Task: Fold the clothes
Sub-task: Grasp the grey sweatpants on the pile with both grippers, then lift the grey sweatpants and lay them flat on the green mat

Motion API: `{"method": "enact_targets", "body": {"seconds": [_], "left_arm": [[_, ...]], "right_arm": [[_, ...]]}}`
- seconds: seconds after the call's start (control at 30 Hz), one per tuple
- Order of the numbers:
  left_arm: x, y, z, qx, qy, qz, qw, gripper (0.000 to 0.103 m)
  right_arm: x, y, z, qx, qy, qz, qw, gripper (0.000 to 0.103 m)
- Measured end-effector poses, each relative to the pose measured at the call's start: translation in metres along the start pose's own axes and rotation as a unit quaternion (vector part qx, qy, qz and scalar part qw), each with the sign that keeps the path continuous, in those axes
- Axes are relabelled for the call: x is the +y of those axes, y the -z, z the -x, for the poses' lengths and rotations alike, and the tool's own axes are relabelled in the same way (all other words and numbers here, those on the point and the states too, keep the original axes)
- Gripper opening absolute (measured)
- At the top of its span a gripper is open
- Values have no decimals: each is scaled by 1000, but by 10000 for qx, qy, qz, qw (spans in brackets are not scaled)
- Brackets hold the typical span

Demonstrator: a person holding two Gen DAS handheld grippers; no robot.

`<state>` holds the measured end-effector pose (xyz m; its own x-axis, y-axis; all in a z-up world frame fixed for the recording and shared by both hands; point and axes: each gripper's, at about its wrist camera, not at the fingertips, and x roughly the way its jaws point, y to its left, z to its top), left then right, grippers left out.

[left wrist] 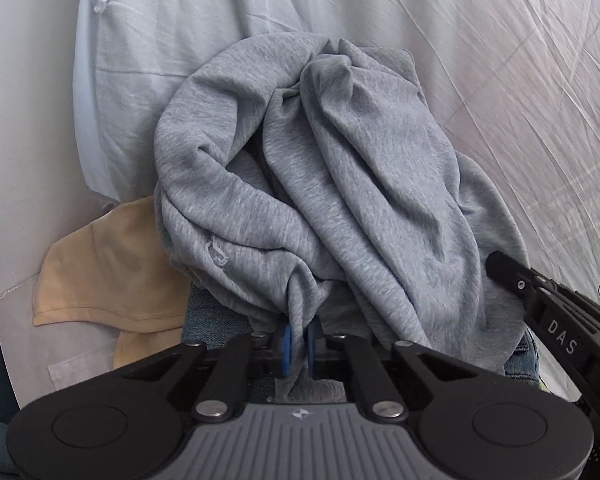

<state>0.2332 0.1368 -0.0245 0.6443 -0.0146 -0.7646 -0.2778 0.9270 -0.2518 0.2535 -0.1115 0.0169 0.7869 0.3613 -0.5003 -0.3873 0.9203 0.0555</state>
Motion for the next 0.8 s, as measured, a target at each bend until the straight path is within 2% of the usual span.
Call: {"method": "enact_targets", "body": {"seconds": [0.23, 0.4, 0.53, 0.63, 0.8], "left_arm": [[-19, 13, 39, -475, 41, -457, 9978, 4], [-44, 37, 75, -643, 331, -889, 9934, 4], [-74, 61, 97, -699, 582, -1150, 9892, 4], [-92, 98, 99, -758, 641, -1424, 9848, 4], [-132, 169, 109, -782, 729, -1631, 9808, 3]], "right_arm": [[-18, 16, 70, -523, 807, -95, 9953, 3], [-36, 31, 125, -863, 1448, -266, 9853, 1], [-67, 57, 179, -944, 2126, -603, 9707, 1], [-95, 86, 210, -894, 2629, -853, 9569, 1], [-159, 158, 286, -655, 3403, -1514, 9257, 1]]}}
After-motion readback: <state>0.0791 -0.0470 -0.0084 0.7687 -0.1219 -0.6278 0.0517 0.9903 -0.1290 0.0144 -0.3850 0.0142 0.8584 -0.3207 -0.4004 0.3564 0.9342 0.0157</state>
